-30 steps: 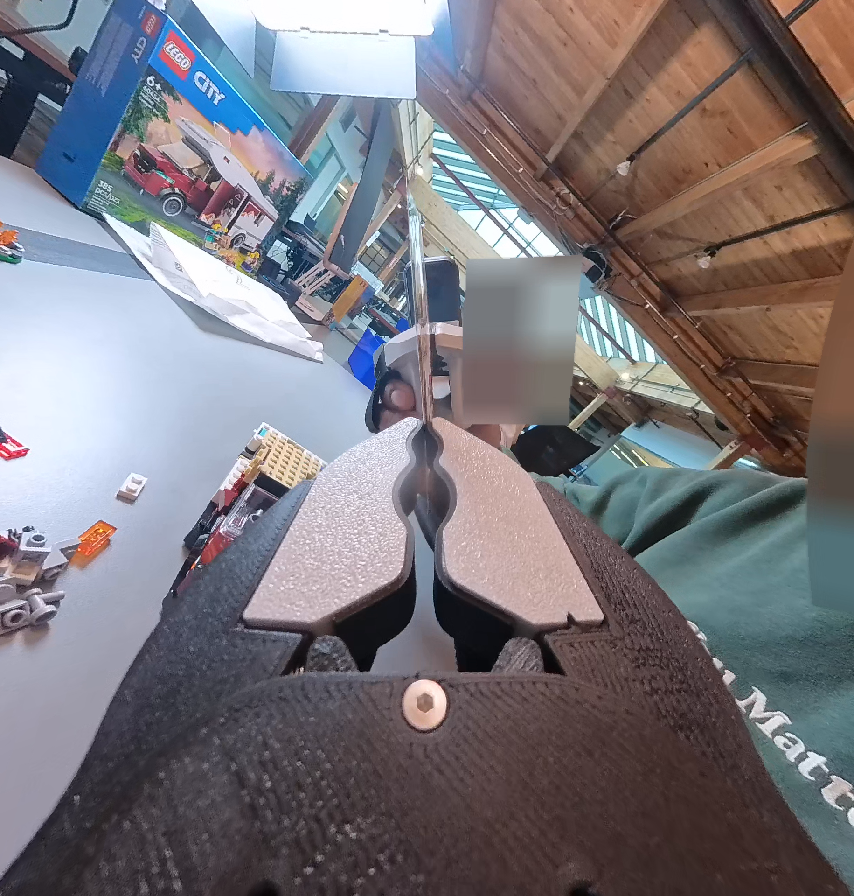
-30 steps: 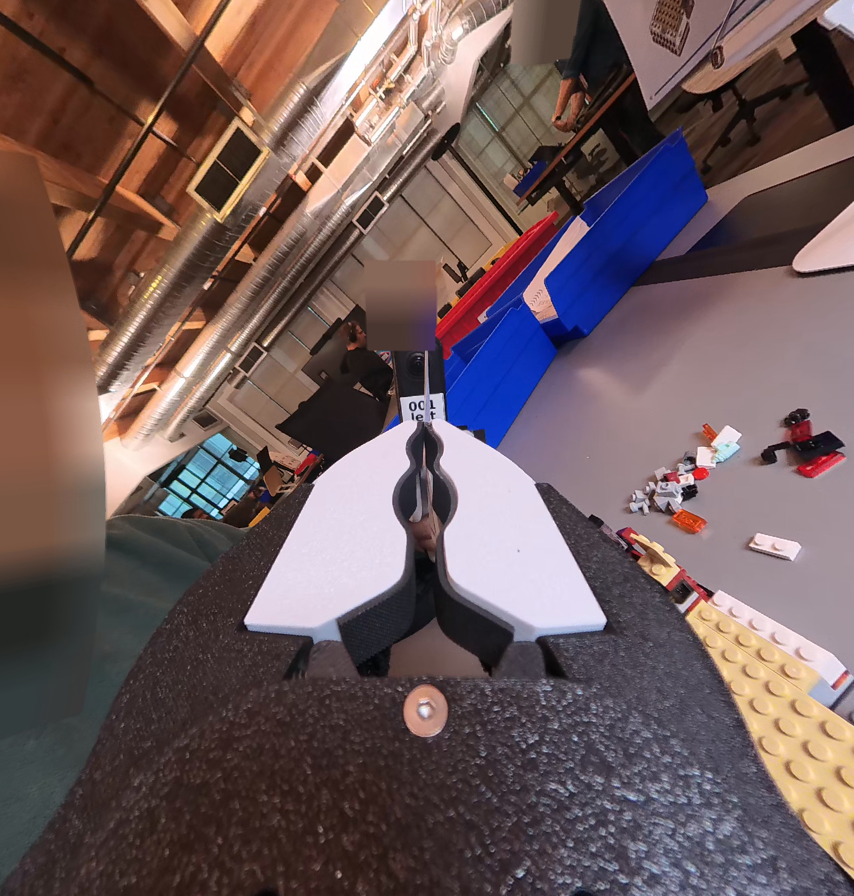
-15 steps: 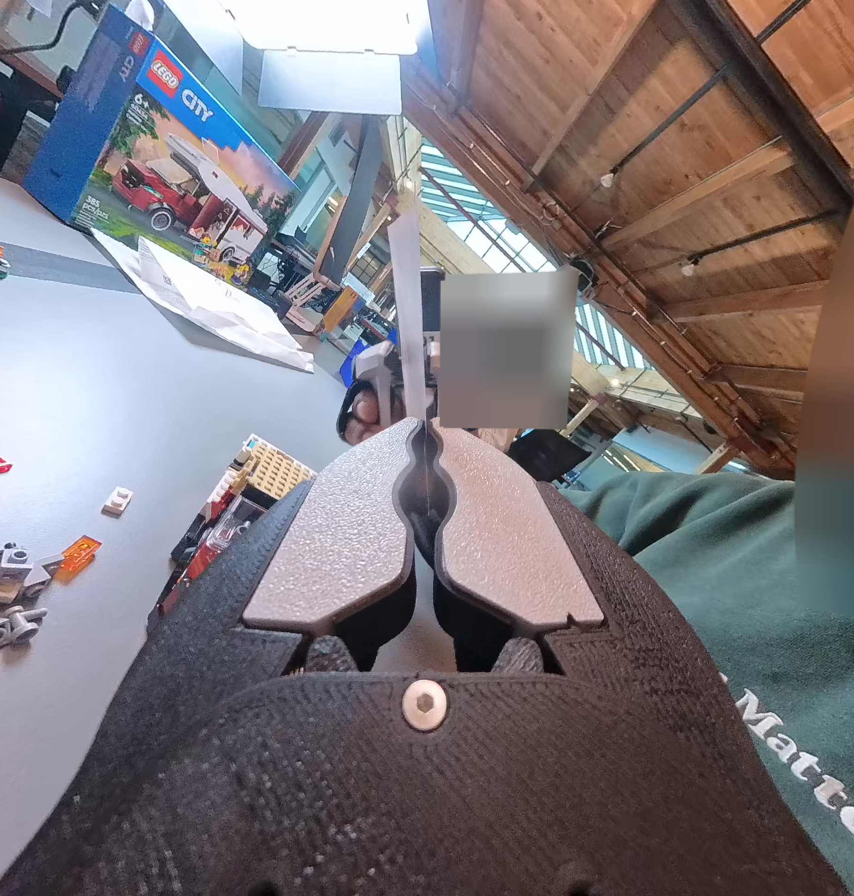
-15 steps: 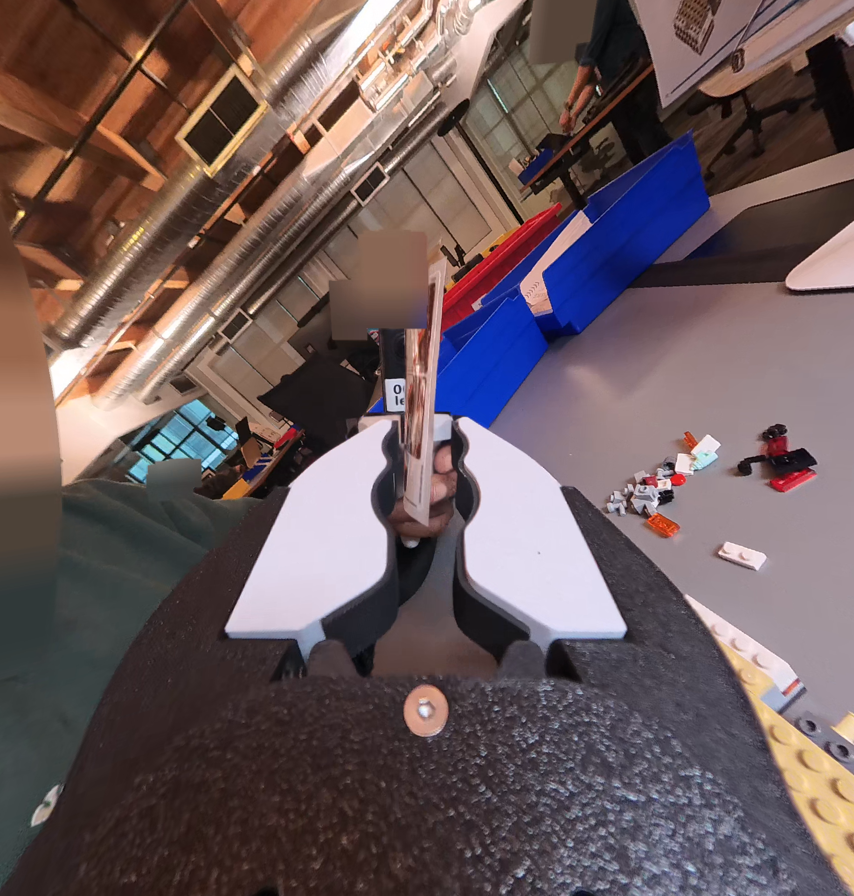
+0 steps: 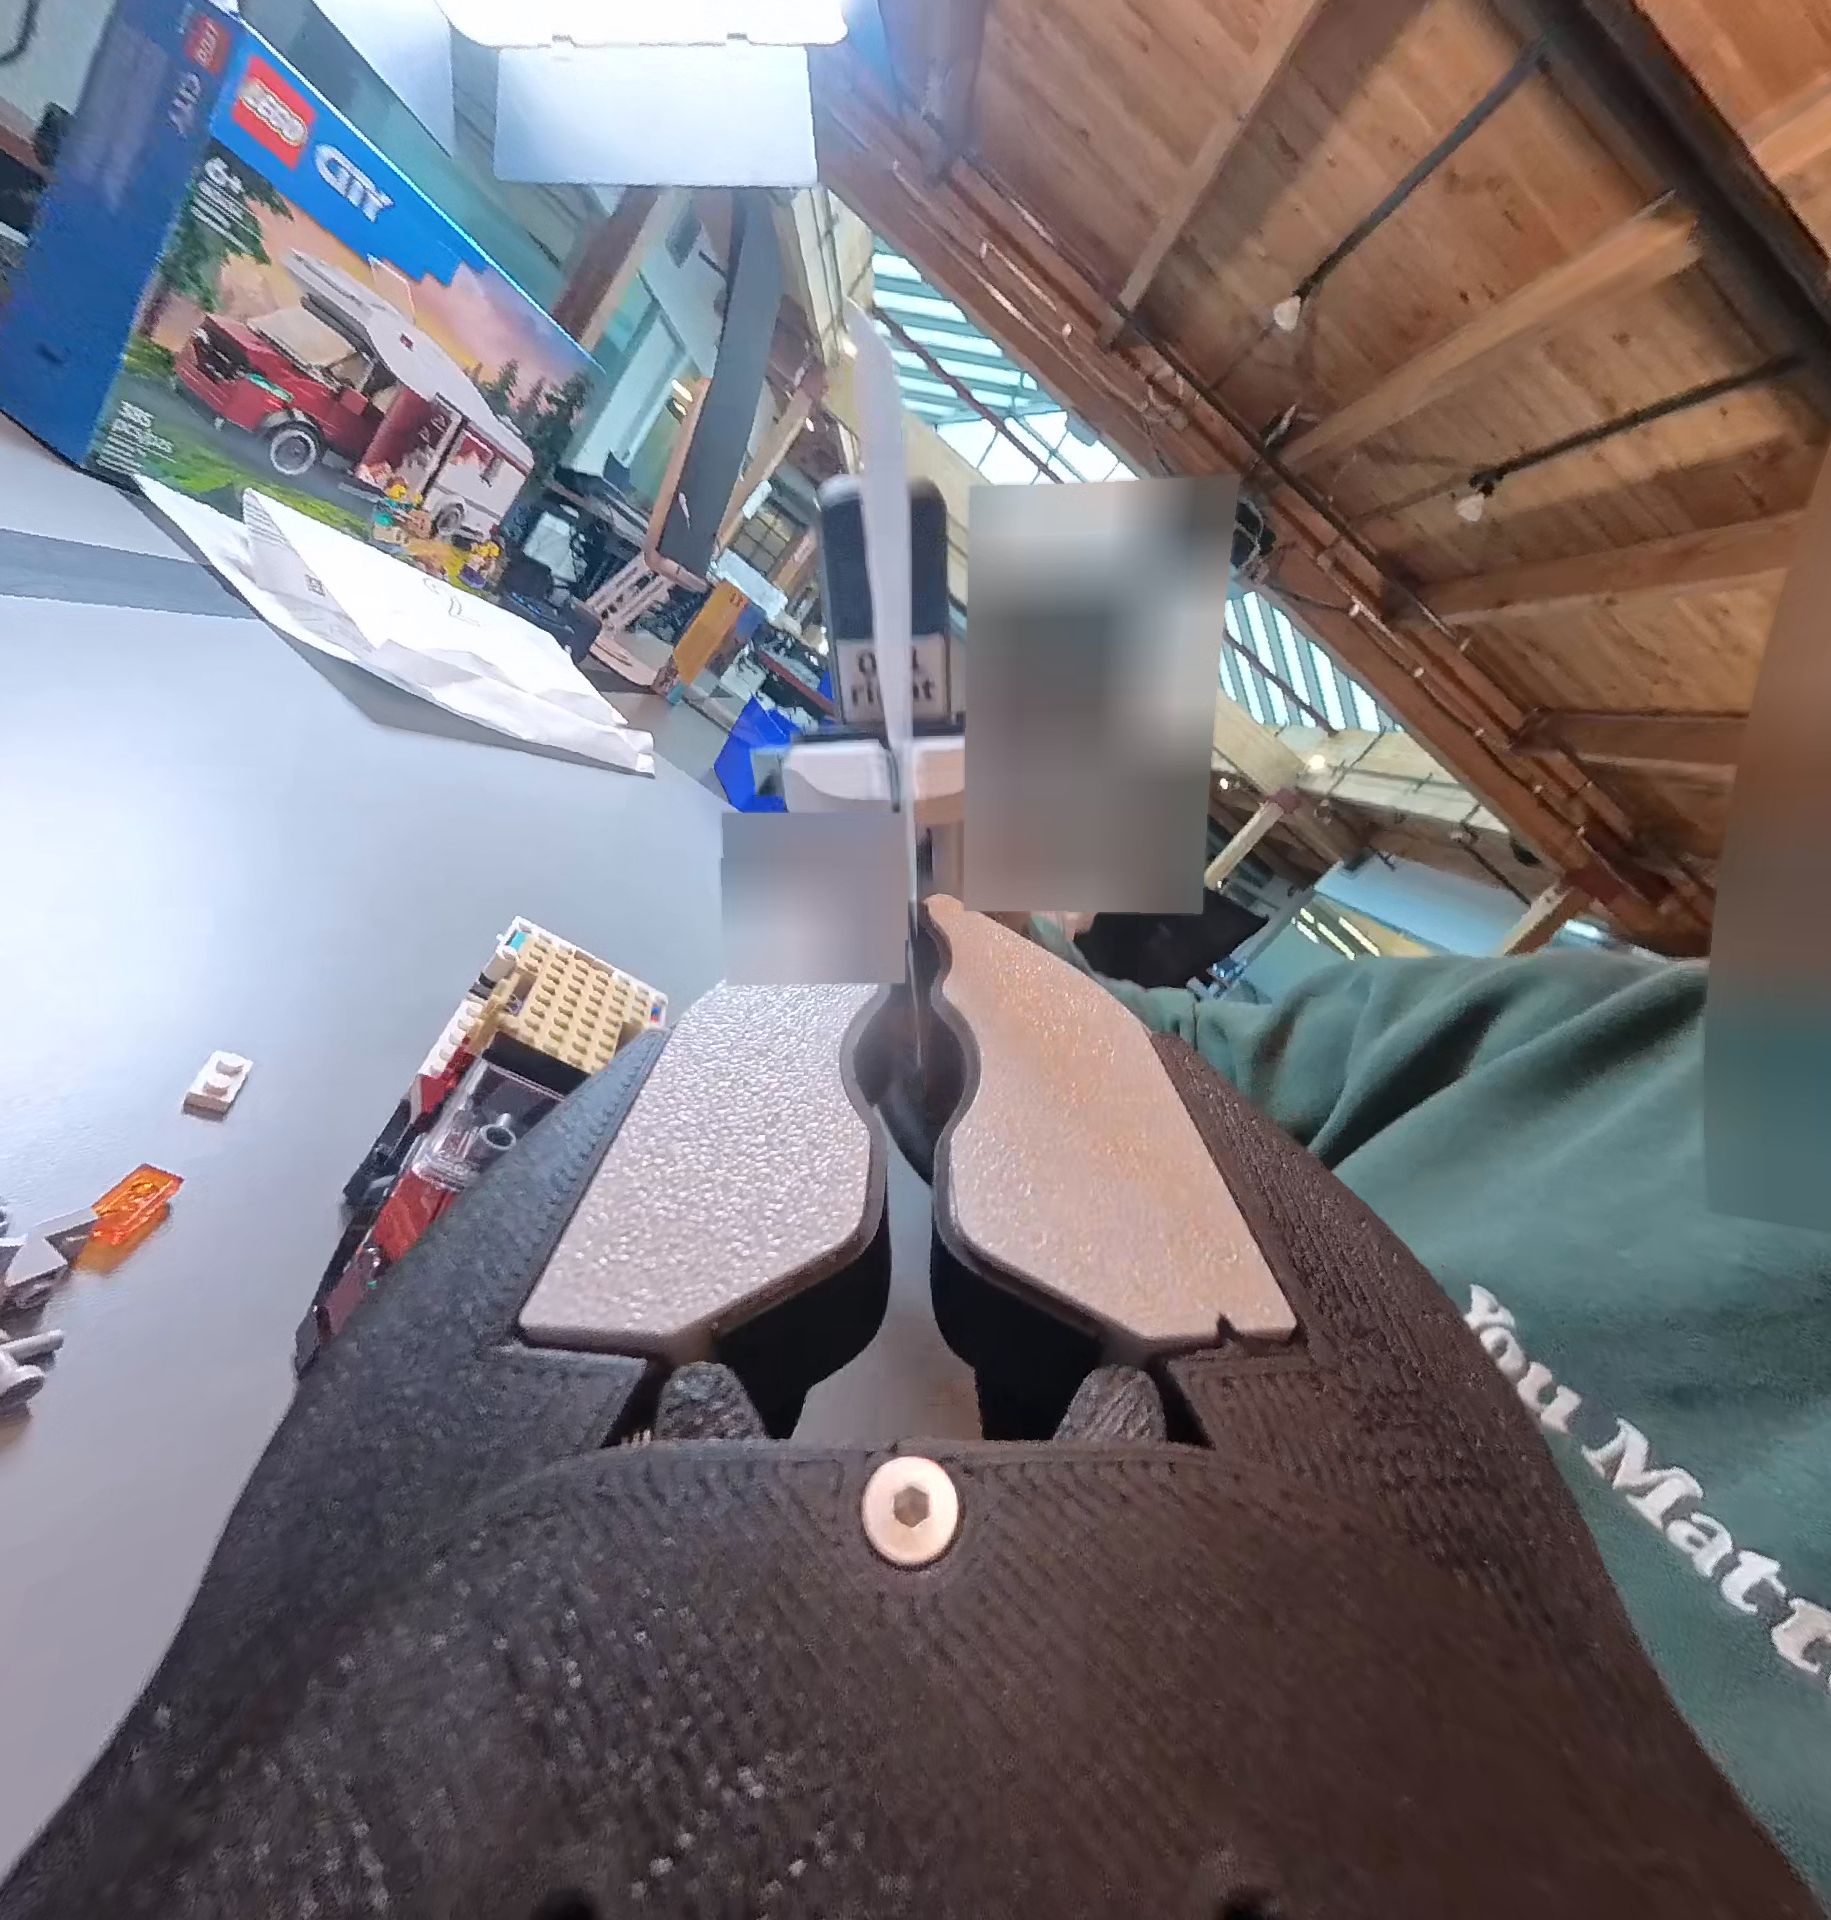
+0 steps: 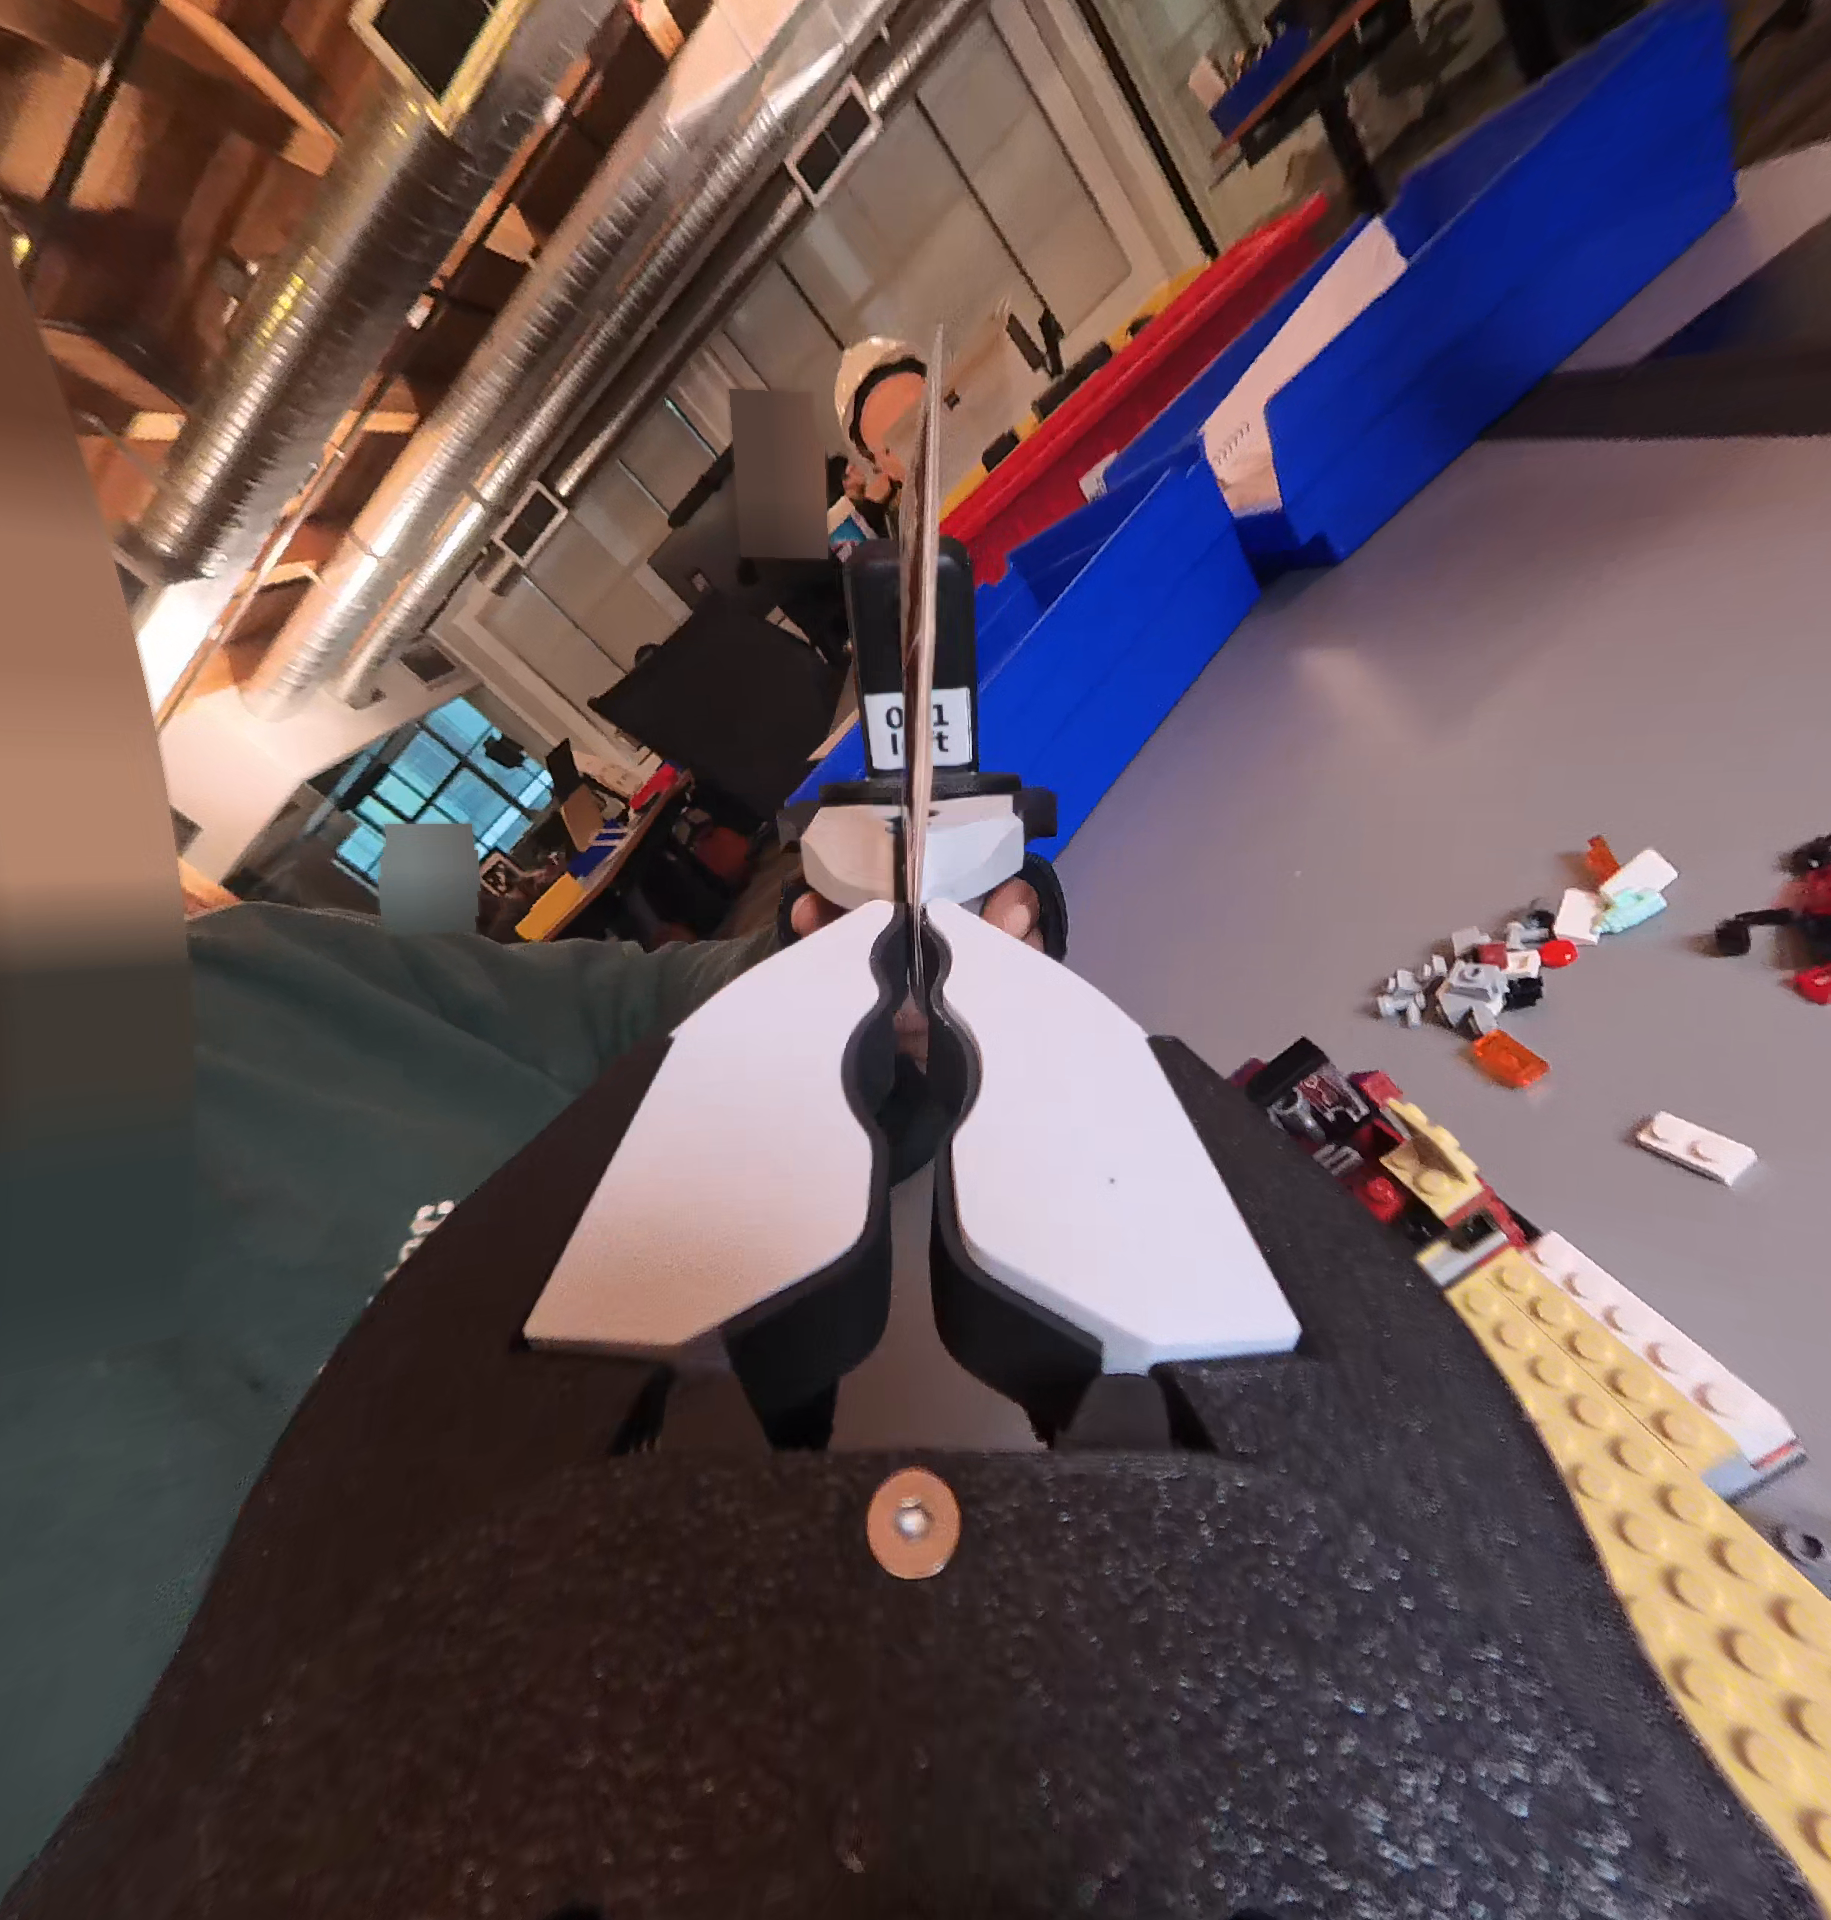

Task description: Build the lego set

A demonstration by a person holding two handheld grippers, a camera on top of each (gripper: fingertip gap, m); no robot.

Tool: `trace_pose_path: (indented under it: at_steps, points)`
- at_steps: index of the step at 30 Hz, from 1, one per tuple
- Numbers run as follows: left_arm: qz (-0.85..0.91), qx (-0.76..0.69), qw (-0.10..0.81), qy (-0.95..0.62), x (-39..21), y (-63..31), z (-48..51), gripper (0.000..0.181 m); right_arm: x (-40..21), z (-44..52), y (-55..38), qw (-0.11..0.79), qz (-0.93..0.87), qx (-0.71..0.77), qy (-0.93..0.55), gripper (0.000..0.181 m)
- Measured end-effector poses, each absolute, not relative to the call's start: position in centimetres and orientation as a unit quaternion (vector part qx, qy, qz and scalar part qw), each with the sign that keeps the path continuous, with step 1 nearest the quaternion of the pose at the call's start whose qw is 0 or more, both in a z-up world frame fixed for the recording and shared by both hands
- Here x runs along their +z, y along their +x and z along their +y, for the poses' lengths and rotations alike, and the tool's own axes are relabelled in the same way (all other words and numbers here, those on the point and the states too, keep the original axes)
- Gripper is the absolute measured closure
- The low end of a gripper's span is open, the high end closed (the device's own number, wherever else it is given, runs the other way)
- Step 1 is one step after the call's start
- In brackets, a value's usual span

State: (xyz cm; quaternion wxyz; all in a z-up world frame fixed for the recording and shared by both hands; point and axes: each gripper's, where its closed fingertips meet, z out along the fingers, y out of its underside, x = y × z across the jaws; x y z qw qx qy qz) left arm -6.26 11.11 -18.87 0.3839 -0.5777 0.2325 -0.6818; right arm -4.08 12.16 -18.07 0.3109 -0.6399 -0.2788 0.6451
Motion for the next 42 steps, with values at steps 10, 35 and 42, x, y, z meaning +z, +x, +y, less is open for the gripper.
trace_pose_path:
  at_steps: [10,35,42]
  points:
    - [0.263,-0.633,0.432,-0.586,-18.3,-7.7,12.0,0.161,-19.7,11.2,-2.3,0.166,-0.379,0.566,-0.713,0.181]
    - [0.103,-0.749,0.386,-0.529,-15.8,-8.9,12.7,0.181,-18.9,10.5,-4.1,0.319,-0.298,0.63,-0.642,0.178]
    - [0.113,-0.757,0.403,-0.502,-14.6,-9.3,12.1,0.164,-18.2,10.6,-3.6,0.311,-0.298,0.639,-0.637,0.181]
